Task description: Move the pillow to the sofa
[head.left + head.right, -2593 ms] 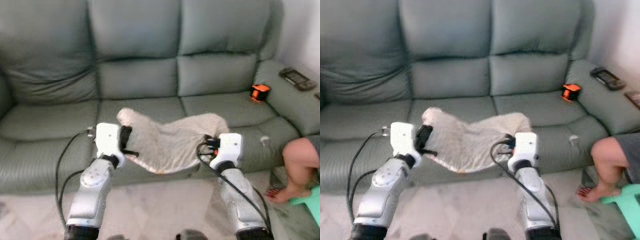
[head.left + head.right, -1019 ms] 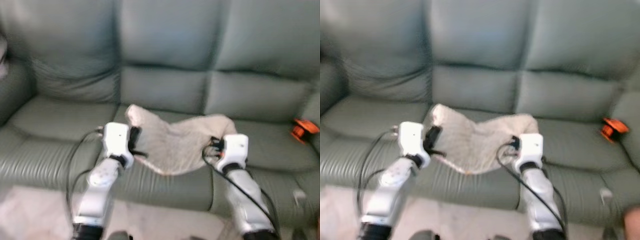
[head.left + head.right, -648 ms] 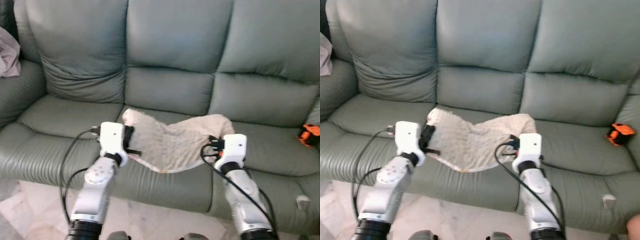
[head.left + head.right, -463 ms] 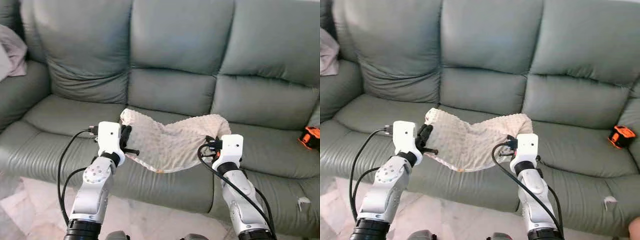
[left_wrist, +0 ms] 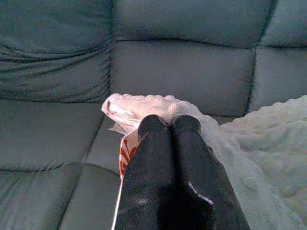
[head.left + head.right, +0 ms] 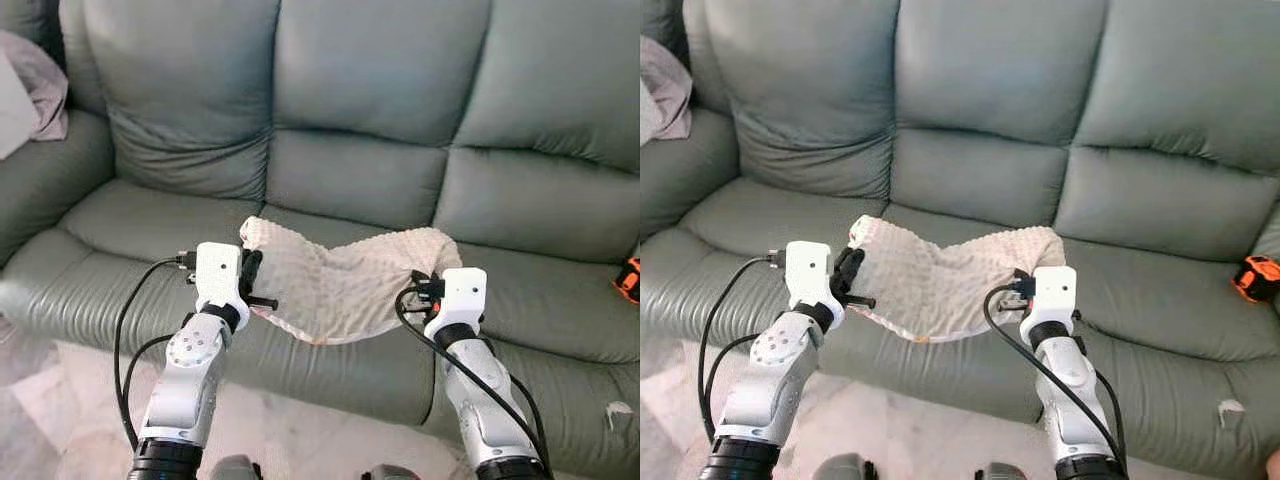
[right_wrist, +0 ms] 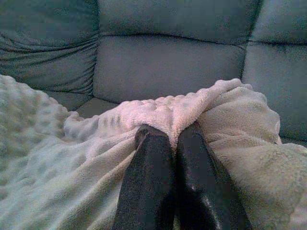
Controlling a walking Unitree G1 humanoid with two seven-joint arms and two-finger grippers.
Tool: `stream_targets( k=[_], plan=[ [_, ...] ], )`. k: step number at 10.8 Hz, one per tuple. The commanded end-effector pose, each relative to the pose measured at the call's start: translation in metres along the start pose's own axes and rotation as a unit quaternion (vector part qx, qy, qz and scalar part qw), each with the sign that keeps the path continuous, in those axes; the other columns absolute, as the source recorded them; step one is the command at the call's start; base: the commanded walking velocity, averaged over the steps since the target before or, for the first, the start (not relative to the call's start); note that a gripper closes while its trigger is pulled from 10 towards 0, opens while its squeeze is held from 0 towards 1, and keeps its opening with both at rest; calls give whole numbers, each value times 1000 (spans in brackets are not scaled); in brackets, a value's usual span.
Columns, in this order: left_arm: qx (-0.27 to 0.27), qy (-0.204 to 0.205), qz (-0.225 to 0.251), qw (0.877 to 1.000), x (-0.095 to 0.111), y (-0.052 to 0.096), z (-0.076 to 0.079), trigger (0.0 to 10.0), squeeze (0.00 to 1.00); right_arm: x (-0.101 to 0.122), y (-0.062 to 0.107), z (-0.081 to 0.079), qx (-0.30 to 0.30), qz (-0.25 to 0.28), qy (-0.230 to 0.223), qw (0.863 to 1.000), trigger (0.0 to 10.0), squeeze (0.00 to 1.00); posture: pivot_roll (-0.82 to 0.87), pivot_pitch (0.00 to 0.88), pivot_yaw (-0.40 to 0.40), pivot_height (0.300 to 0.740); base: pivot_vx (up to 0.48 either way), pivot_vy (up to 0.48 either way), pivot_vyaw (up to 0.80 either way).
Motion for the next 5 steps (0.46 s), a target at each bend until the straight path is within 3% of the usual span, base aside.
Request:
stream_targets(
  k=[1,3,5],
  plan=[
    [1,-5,3,1000,1,-1,-1,10000,0,10,-2,-1,1,19,-1,1000,10000,0,-17,0,-17,680,0,0,0],
    [-1,-4,8,1000,3,-1,-1,10000,0,10,-2,-1,2,21,-3,1000,10000,0,-18,0,-18,645,0,0,0],
    [-3,-3,13,1000,6,0,0,10000,0,10,-2,-2,1,21,-4,1000,10000,0,-16,0,-13,645,0,0,0]
  ],
)
Point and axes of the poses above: a point about 5 cm out from each wrist's last joint towards the gripper, its own y axis pointing back from the gripper into the wrist, its own x axis along the axis of the wrist's last joint, z = x × y, the point moved 6 cm from there along -y, pointing out of the wrist towards the gripper, and after that the axes turned 1 degree about -y, right-handed, at the moved point
